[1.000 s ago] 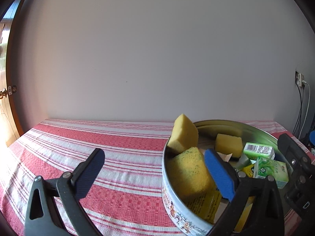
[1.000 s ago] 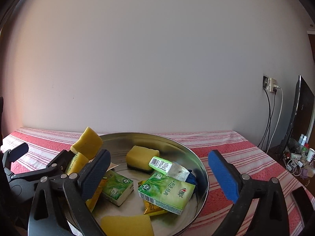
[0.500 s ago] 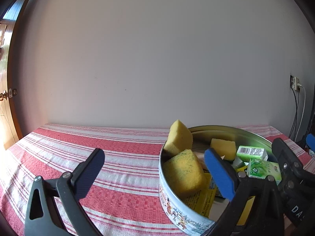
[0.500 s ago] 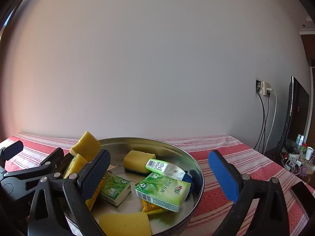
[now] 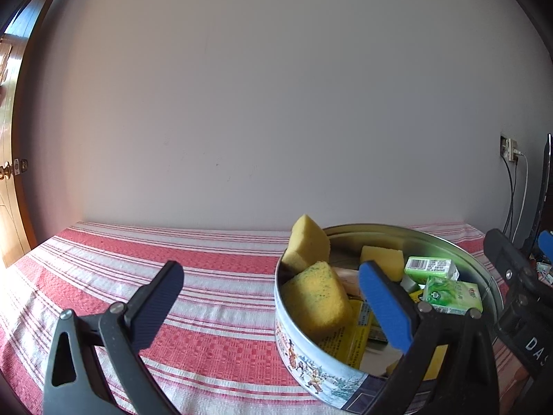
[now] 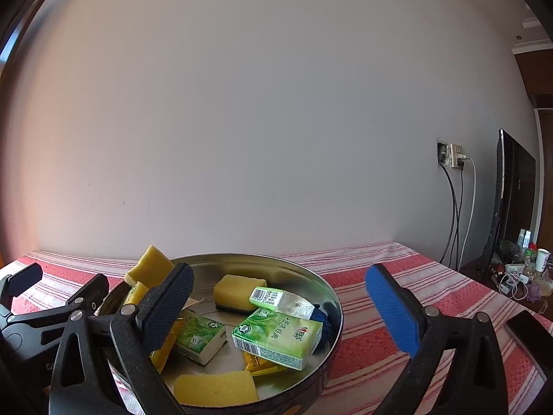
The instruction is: Organize objects
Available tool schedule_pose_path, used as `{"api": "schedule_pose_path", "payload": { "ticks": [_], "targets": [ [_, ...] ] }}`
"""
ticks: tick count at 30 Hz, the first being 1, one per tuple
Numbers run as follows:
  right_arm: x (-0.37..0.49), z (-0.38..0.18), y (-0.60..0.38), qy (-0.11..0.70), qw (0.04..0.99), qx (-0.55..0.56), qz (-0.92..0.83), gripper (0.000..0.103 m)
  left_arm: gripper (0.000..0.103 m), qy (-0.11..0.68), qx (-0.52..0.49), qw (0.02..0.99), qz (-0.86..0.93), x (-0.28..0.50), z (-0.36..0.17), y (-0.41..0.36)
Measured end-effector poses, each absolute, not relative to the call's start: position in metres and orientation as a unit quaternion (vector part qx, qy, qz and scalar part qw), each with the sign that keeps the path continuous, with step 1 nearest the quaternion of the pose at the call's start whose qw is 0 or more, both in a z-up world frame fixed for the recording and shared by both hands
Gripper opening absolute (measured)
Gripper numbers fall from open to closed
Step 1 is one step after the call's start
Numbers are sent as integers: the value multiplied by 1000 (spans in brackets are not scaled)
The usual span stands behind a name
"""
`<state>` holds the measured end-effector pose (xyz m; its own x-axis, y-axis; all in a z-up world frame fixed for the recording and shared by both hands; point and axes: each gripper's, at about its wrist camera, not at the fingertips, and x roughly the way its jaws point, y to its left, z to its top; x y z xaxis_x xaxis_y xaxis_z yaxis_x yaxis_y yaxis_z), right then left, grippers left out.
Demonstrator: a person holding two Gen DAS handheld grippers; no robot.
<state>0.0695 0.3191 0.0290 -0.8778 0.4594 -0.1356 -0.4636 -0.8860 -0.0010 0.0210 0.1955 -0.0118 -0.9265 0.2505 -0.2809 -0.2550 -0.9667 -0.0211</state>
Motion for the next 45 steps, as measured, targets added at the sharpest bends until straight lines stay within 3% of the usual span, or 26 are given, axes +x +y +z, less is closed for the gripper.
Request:
{"api": "schedule_pose_path", "payload": {
  "ticks": [45],
  "targets": [
    [81,30,321,24,233,-22,972,102,103,10,-136,125,983,24,-10,208]
  ]
}}
